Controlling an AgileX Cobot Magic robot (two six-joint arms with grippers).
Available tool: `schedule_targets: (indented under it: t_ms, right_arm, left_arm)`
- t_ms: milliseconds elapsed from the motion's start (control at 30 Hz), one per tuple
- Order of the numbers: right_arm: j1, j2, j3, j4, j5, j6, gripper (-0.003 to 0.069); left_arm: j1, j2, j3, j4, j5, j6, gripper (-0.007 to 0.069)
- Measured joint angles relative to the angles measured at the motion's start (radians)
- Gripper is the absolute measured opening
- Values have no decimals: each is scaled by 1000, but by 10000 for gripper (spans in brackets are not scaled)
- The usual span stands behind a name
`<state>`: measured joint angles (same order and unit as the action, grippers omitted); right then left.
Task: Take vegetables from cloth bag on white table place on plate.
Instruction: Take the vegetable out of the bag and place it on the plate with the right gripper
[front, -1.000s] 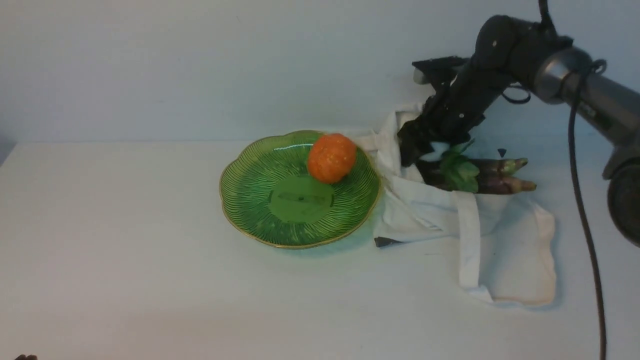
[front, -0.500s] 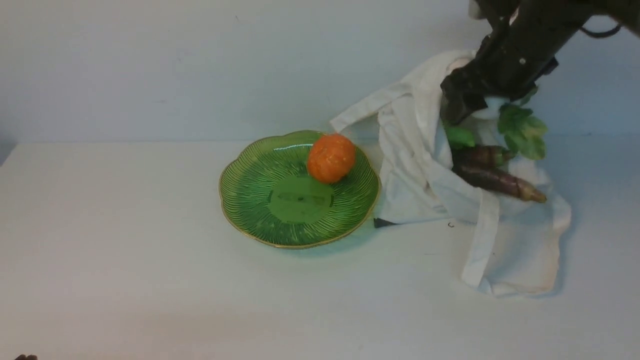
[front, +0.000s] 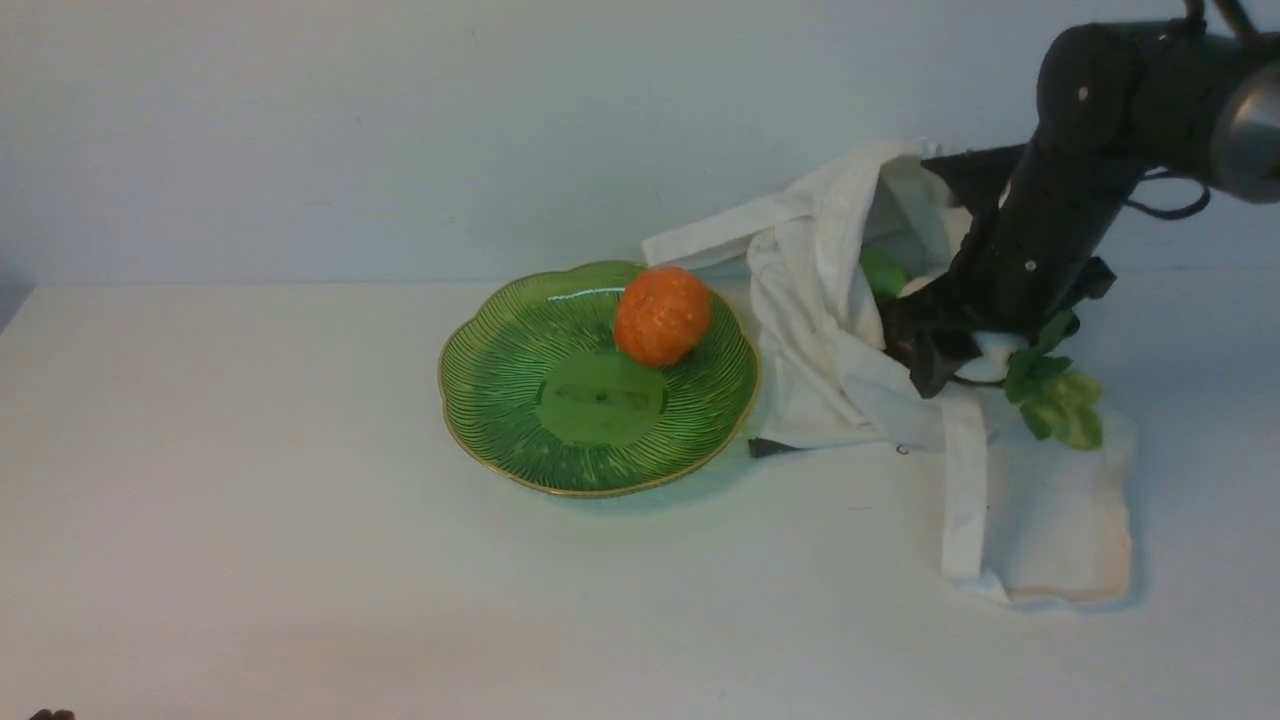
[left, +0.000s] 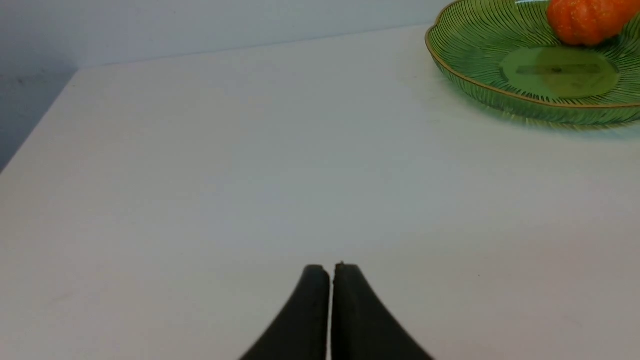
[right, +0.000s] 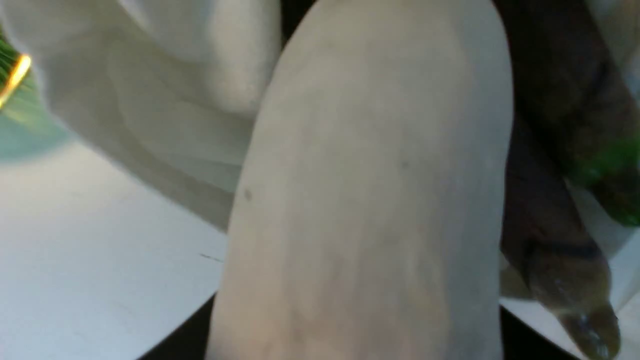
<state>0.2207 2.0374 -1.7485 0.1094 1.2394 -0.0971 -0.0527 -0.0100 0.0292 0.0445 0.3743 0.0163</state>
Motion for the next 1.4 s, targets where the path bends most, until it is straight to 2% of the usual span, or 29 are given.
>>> schedule_targets:
  t_ms: [67, 167, 233, 300, 400, 567, 633, 867, 900, 1167, 1267, 1400]
  right_arm:
    - [0, -45, 10, 24, -1, 17, 419]
    - [5, -159, 76, 197, -4, 38, 419]
    - [12, -177, 92, 237, -4, 33, 419]
    - [68, -195, 142, 333, -71, -22, 419]
    - [156, -152, 157, 371, -199, -77, 419]
    - [278, -47, 160, 343, -431, -119, 419]
    - [321, 9, 160, 294, -581, -127, 419]
    - [344, 113, 161, 216, -803, -130, 428]
    - [344, 115, 161, 212, -809, -130, 430]
    - [344, 138, 161, 188, -863, -133, 660]
    - [343, 134, 161, 171, -846, -133, 682]
    - [332, 72, 124, 116, -692, -133, 682]
  left_arm:
    - [0, 0, 0, 0, 0, 0, -5]
    - [0, 0, 0, 0, 0, 0, -5]
    - [0, 0, 0, 0, 0, 0, -5]
    - [0, 0, 0, 0, 0, 0, -5]
    - [0, 0, 0, 0, 0, 0, -5]
    - [0, 0, 0, 0, 0, 0, -5]
    - [0, 0, 0, 0, 0, 0, -5]
    - [0, 0, 0, 0, 0, 0, -5]
    - [0, 0, 0, 0, 0, 0, -5]
    - [0, 0, 0, 0, 0, 0, -5]
    - [0, 0, 0, 0, 0, 0, -5]
    - [0, 0, 0, 0, 0, 0, -5]
